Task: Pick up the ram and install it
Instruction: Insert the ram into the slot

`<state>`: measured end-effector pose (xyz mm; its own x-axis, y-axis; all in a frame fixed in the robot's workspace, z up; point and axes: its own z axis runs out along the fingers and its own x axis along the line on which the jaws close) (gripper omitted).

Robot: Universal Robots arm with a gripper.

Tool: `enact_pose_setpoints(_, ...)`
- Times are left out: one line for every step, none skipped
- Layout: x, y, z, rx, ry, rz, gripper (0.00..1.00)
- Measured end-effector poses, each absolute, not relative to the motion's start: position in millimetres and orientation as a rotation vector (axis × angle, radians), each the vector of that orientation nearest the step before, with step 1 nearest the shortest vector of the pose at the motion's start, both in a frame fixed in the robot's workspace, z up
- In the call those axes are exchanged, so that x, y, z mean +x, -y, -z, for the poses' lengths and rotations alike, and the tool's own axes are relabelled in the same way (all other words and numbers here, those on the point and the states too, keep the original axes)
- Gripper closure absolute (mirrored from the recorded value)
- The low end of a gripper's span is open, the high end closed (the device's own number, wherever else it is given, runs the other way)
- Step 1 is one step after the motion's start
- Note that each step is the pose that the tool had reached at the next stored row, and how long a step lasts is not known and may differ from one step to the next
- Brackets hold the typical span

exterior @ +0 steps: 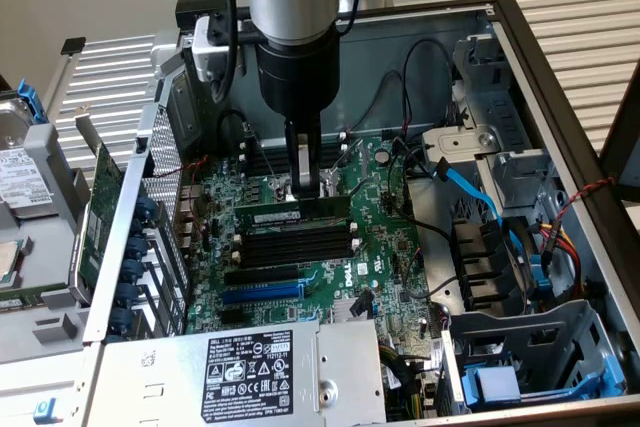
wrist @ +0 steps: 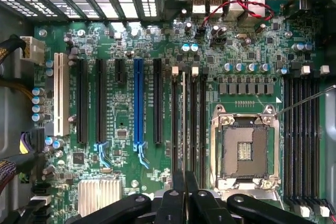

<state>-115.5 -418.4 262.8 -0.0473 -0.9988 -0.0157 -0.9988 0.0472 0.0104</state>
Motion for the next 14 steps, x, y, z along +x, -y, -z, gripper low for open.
enact_pose_setpoints(-115.6, 418.6, -261.9, -2.165, -2.270, -0.029, 0.88)
enact_pose_setpoints(-115.5, 418.8, -261.1, -2.166, -2.270, -0.029, 0.88)
enact_pose_setpoints(-115.5, 419.1, -260.6, -2.166, -2.271, -0.029, 0.88)
enact_pose_setpoints(-115.5, 419.2, -260.0, -2.166, -2.271, -0.030, 0.88)
enact_pose_setpoints(-115.5, 419.5, -259.6, -2.166, -2.271, -0.030, 0.88)
enact_pose_setpoints(-115.5, 419.9, -259.1, -2.166, -2.270, -0.030, 0.88)
enact_pose_setpoints(-115.5, 420.3, -258.8, -2.166, -2.270, -0.030, 0.88)
enact_pose_setpoints(-115.5, 420.7, -258.5, -2.166, -2.270, -0.030, 0.88)
enact_pose_setpoints(-115.5, 421.0, -258.2, -2.166, -2.270, -0.031, 0.88)
enact_pose_setpoints(-115.5, 421.1, -258.0, -2.166, -2.269, -0.031, 0.88)
enact_pose_setpoints(-115.5, 421.2, -257.8, -2.166, -2.269, -0.032, 0.88)
enact_pose_setpoints(-115.5, 421.2, -257.7, -2.166, -2.268, -0.032, 0.88)
enact_pose_setpoints(-115.5, 421.5, -257.8, -2.166, -2.267, -0.034, 0.88)
enact_pose_setpoints(-115.5, 421.6, -257.8, -2.166, -2.266, -0.035, 0.88)
